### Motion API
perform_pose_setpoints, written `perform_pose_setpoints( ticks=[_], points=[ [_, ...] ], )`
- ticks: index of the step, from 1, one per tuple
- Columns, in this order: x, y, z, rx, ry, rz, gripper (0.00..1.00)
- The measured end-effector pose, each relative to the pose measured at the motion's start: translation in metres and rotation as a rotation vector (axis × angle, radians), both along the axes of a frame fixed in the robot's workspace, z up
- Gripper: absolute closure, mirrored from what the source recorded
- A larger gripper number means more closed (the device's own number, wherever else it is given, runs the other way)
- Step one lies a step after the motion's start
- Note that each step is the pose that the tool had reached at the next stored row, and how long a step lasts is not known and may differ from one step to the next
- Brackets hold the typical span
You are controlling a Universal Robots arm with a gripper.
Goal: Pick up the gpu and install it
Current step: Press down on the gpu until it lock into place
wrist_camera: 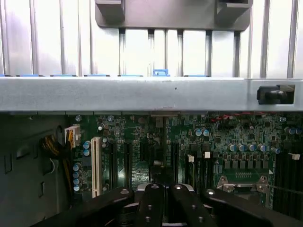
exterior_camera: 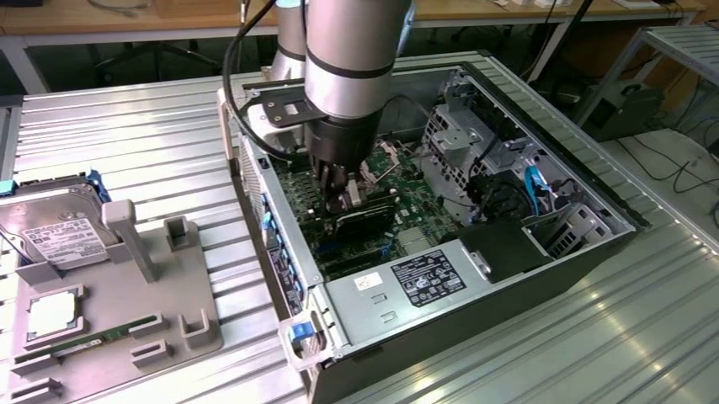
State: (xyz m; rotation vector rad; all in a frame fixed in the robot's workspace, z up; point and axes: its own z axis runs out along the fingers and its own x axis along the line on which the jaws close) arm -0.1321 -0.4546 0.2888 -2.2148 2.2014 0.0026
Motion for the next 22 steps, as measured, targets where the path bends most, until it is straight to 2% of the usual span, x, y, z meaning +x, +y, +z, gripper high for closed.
perform_pose_setpoints(
  ticks=[1,4,11,22],
  points=[
    [-0.004,0.0,-0.0002,0.0,0.0001,0.0,0.89],
    [-0.004,0.0,-0.0002,0.0,0.0,0.0,0.89],
    [-0.006,0.0,-0.0094,0.0001,0.0,0.001,0.89],
    [-0.01,0.0007,-0.0146,-0.0004,0.0002,0.007,0.89]
  ],
)
